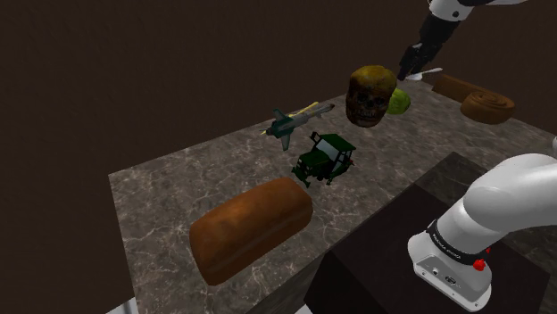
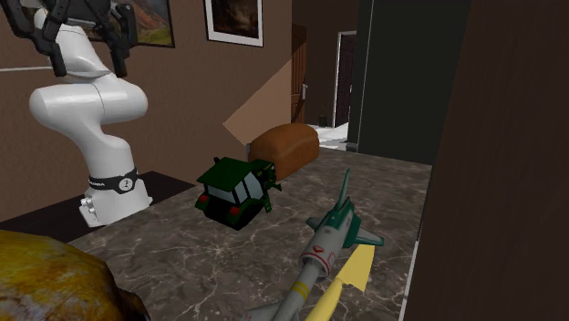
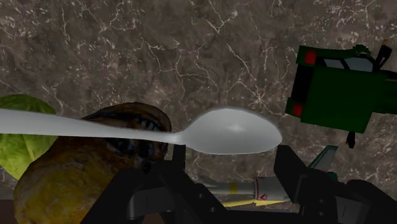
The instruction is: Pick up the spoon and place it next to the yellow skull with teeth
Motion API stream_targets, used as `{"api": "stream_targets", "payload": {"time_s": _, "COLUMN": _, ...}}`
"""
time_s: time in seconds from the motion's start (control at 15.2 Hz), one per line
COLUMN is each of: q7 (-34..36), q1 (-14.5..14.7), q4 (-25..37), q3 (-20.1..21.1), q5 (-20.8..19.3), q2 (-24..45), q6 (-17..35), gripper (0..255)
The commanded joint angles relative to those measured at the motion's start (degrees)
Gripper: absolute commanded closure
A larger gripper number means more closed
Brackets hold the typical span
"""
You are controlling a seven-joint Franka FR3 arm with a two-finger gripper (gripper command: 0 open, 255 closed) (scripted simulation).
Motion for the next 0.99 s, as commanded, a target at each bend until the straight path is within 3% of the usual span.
{"api": "stream_targets", "payload": {"time_s": 0.0, "q7": -3.01, "q1": -0.92, "q4": 0.44, "q3": -2.64, "q5": -1.1, "q2": 0.58, "q6": 0.37, "gripper": 255}}
{"api": "stream_targets", "payload": {"time_s": 0.53, "q7": -14.56, "q1": -3.5, "q4": 5.52, "q3": -12.85, "q5": -3.97, "q2": 5.06, "q6": 0.94, "gripper": 255}}
{"api": "stream_targets", "payload": {"time_s": 0.92, "q7": -23.7, "q1": -3.95, "q4": 11.91, "q3": -21.05, "q5": -3.99, "q2": 11.1, "q6": 1.49, "gripper": 255}}
